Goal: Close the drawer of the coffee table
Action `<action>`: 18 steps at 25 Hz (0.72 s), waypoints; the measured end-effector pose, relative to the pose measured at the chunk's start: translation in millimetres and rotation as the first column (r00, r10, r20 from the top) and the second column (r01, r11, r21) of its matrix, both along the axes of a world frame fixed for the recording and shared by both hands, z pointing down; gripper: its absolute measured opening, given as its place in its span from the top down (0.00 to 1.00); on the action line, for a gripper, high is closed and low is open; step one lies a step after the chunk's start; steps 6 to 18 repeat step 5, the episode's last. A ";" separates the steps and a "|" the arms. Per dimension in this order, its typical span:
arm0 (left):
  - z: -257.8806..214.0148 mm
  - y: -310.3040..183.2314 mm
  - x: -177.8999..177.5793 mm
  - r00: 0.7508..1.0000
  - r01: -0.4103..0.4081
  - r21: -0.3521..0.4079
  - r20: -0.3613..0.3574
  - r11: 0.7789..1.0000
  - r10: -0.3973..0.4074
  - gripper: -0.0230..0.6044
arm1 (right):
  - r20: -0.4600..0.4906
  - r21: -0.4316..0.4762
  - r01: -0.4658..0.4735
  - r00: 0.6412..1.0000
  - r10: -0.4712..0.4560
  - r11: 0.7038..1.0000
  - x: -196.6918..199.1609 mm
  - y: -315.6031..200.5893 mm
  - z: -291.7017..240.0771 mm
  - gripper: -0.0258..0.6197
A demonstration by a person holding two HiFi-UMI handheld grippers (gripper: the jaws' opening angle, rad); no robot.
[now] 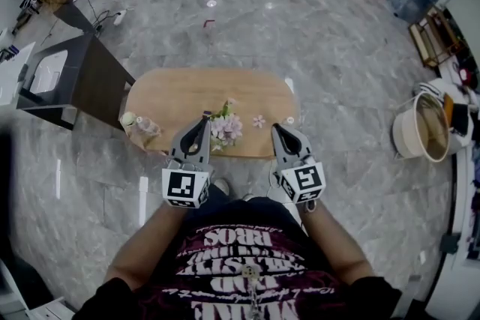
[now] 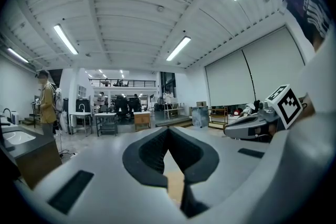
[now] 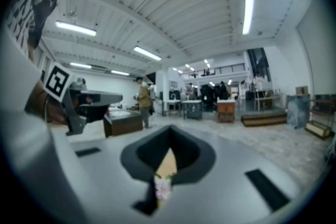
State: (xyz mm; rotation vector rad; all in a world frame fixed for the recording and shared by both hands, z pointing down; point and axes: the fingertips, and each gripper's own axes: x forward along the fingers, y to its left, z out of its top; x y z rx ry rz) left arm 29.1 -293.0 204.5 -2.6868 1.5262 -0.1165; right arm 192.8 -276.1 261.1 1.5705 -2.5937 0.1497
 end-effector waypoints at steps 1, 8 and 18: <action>5.7 -1.4 0.2 1.000 0.000 -0.002 -0.001 1.000 0.000 0.93 | 0.001 0.002 0.005 1.000 -0.005 1.000 -0.9 -2.7 5.5 0.91; 29.7 -5.8 -4.0 1.000 0.008 -0.003 0.000 1.000 -0.008 0.93 | 0.010 0.006 0.021 1.000 -0.021 1.000 -6.8 -10.1 24.8 0.91; 29.7 -5.8 -4.0 1.000 0.008 -0.003 0.000 1.000 -0.008 0.93 | 0.010 0.006 0.021 1.000 -0.021 1.000 -6.8 -10.1 24.8 0.91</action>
